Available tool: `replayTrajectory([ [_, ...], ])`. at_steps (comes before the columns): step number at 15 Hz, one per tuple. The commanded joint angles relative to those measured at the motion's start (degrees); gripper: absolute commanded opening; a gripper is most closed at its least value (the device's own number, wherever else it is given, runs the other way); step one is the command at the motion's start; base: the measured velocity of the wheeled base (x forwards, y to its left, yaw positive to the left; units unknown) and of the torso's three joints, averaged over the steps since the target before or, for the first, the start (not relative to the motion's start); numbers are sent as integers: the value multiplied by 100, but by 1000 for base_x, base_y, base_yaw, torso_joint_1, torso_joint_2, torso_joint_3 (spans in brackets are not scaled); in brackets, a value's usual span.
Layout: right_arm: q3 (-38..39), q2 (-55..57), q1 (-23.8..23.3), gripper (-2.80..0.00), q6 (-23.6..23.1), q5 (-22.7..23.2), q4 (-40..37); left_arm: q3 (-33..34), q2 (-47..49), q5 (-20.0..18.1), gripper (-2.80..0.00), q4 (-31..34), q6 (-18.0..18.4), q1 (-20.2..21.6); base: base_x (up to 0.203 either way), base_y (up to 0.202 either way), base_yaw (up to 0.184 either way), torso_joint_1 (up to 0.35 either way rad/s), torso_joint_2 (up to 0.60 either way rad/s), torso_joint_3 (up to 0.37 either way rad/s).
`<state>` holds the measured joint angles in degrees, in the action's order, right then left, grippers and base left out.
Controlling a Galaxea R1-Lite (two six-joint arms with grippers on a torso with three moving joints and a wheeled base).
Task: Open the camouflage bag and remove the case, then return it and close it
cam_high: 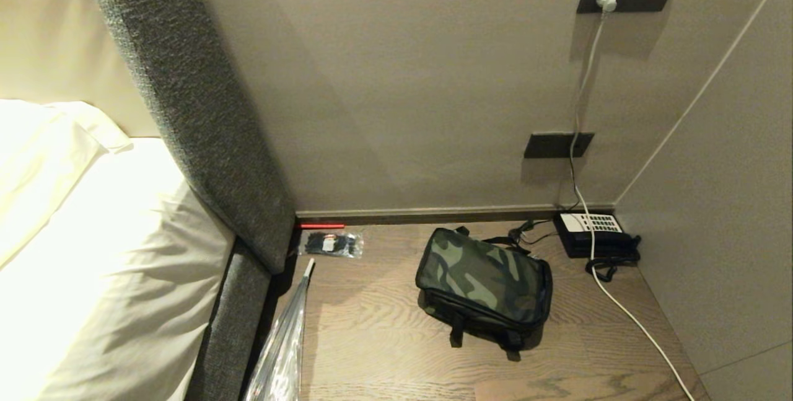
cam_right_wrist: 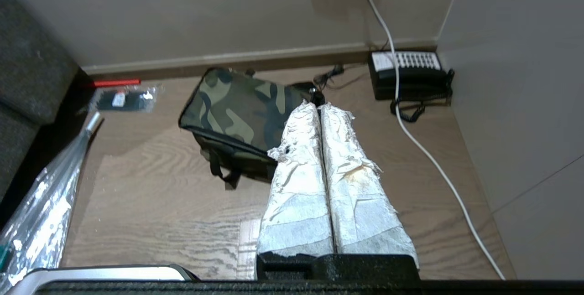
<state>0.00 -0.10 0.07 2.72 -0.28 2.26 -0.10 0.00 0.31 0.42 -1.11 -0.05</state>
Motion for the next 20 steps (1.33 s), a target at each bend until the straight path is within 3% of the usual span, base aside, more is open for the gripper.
replayTrajectory([
  [1, 70, -166, 1, -280, 1, 2, 3, 1, 0, 4, -280, 2, -4, 2, 0, 0, 0, 2, -5, 210],
  [20, 70, -166, 1, -280, 1, 2, 3, 1, 0, 4, -280, 2, -4, -1, 0, 0, 0, 3, 2, 204],
])
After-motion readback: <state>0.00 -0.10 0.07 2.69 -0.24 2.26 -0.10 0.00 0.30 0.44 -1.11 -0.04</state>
